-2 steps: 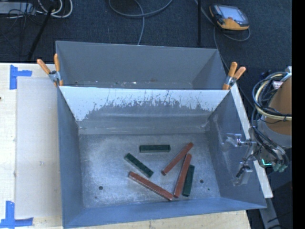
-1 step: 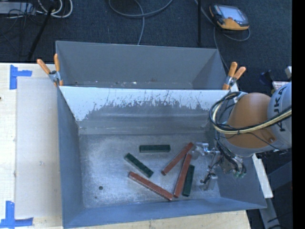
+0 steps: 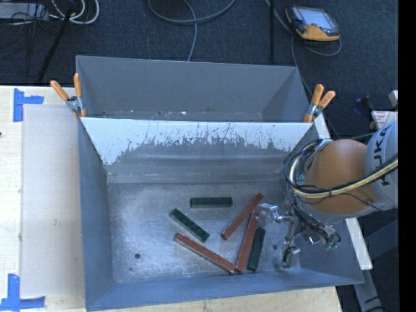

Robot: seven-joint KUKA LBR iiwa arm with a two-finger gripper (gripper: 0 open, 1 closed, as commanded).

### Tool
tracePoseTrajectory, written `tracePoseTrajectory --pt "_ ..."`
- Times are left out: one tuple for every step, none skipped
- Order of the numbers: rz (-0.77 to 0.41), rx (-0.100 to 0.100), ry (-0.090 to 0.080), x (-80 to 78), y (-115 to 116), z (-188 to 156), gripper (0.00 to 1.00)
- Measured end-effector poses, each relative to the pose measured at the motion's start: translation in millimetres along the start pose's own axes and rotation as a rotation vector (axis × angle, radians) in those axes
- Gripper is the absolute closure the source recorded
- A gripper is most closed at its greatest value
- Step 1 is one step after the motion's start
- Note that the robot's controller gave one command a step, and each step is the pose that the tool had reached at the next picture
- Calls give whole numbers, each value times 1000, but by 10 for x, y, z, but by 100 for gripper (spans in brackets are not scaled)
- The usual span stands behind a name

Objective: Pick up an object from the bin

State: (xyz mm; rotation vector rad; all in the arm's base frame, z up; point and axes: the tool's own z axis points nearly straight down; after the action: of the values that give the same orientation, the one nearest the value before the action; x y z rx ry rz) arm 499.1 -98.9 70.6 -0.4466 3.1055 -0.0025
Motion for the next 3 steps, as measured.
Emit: tracePoseTrajectory --pt "-302 -1 -2 71 34 -1 0" --pt "-619 0 -2 72 280 0 0" --pt "-1162 -6 1 67 501 11 0"
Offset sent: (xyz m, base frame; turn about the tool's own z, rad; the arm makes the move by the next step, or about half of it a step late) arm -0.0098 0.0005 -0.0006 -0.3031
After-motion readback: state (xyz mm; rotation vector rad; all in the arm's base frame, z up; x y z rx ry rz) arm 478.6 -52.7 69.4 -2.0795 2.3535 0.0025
